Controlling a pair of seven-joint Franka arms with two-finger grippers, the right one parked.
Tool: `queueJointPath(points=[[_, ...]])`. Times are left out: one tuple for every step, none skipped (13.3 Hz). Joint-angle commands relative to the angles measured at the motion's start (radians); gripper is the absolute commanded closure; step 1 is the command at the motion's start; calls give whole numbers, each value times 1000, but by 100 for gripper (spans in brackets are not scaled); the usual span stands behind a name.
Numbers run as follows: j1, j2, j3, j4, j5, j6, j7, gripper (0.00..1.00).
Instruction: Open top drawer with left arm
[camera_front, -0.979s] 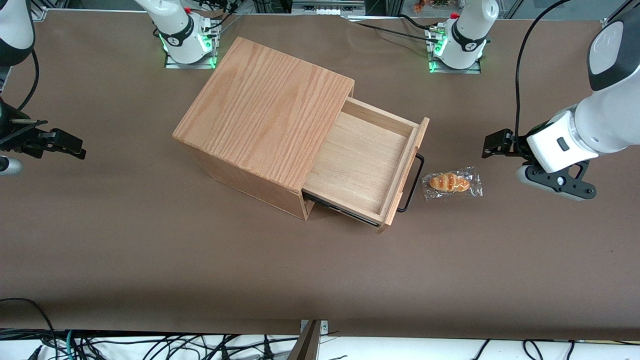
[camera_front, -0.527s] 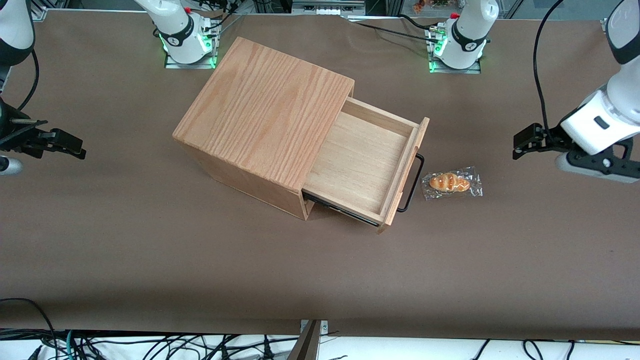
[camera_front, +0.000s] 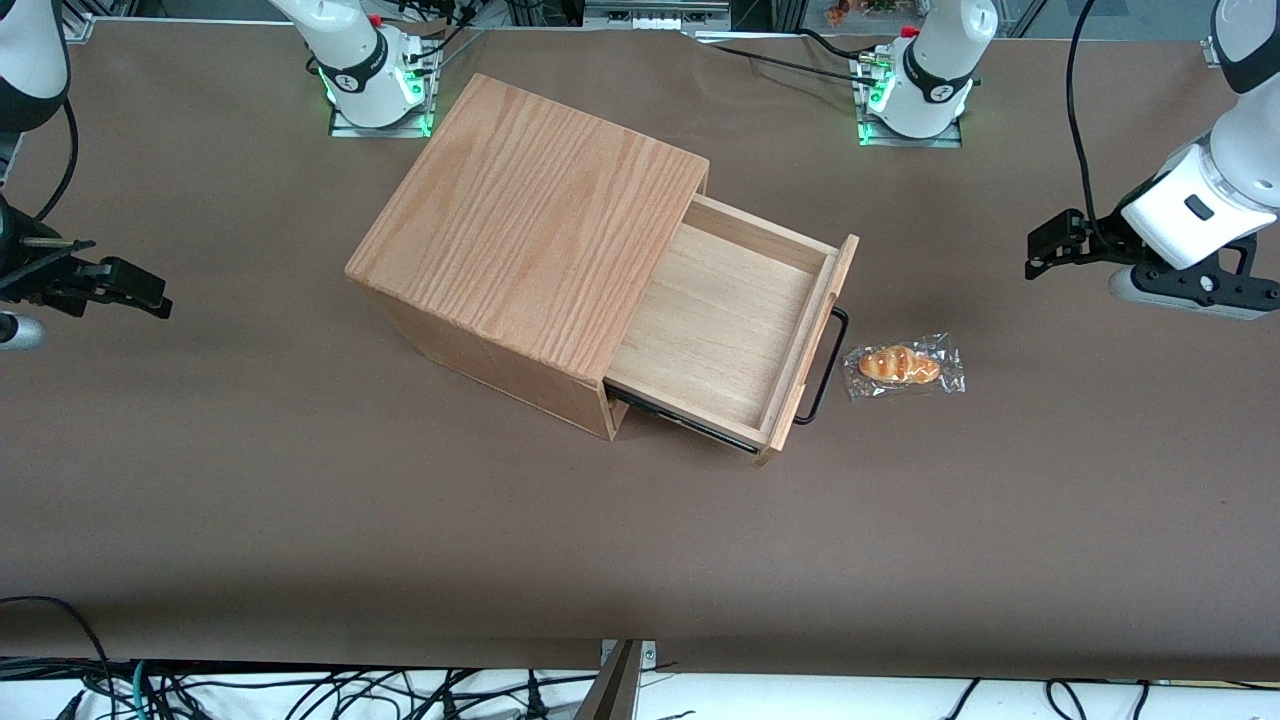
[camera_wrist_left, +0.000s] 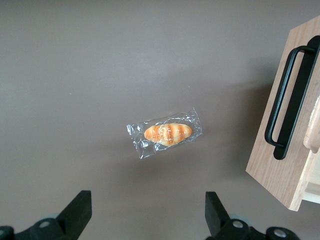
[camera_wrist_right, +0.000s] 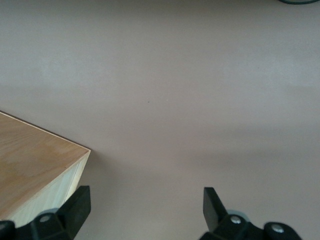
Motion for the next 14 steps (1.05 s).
queueJointPath(points=[[22,-26,-9,-22,18,-9,-6,0],[23,-26,-11,-22,19,-9,-8,0],[25,-24,-18,-21,19,-12,-8,0],[33,-24,-18,-19,19,-24,-8,0],[34,-24,-18,-19,19,-26,-8,0],[34,-24,-18,-18,19,-26,-9,0],[34,-24,-20,-18,19,-26,-8,0],[33,-24,-18,-18,19,-26,-8,0],[28,-24,-18,-18,18,-26,-8,0],[21,-26,-15,-18,18,-26,-8,0],[17,-26,-12,-18,18,-26,-8,0],[17,-26,-11,-18,18,-26,-6,0],[17,-26,-11,-18,18,-26,-6,0],[17,-26,-9,-19,18,-26,-6,0]])
